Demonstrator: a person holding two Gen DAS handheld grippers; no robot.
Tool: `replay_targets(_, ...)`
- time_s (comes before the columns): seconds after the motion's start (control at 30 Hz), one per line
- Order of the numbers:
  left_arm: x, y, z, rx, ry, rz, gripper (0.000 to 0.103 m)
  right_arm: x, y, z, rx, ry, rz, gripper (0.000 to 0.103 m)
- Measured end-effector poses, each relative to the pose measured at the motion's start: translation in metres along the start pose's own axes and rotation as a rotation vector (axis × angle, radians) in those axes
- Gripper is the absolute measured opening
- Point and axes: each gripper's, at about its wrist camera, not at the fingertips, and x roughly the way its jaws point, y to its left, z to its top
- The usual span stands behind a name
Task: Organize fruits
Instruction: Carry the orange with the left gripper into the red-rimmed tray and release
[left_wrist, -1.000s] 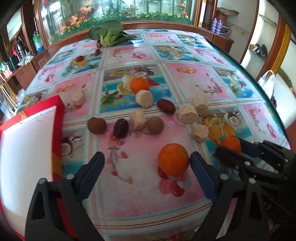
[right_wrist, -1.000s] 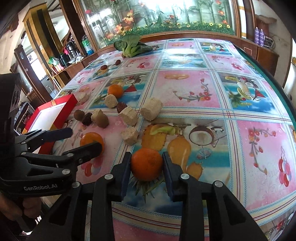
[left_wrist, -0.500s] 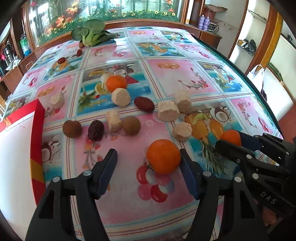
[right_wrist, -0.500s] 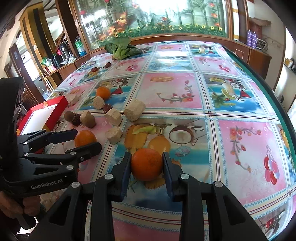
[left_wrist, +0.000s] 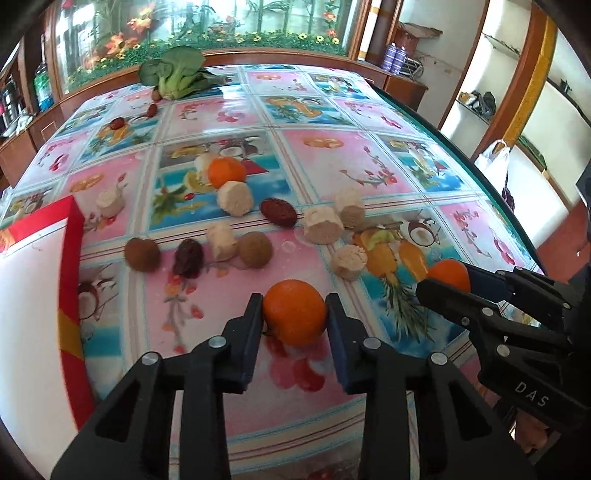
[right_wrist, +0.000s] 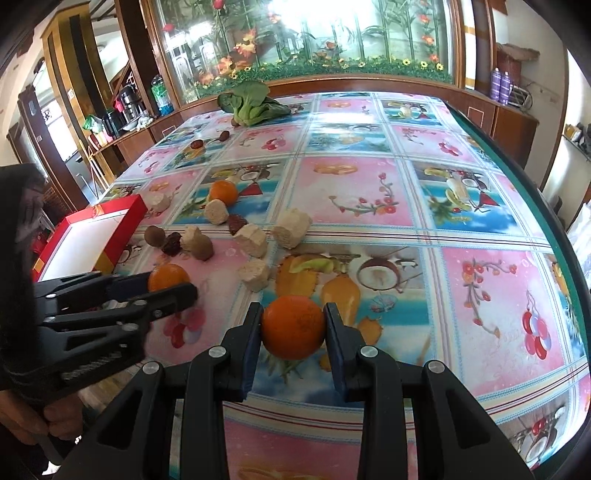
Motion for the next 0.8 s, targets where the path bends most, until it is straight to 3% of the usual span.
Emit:
replay_targets(0.13,-0.031,0.009,-0.005,-0.023,-0.058,0.003,0.036,-0.001,0.021,0.007,-0.024,-0.001,0.034,0.032)
replay_targets(0.4,-0.105,0.065,-0.037,-0.105,-0.174,0.184,0.036,0.016,0.109,0.022,-0.128,0.019,0.215,0.032)
replay_targets(0.63,-0.130,0.124,-0.079,-0.217,-0.160,0.360,0.036,0.034,0.183,0.011,-0.252,0.070,0.318,0.032)
replay_targets(0.8,-0.137,0.155,-0.104,-0.292,-0.145,0.441,0.036,0.039,0.214,0.001,-0.327,0.067,0.318,0.032)
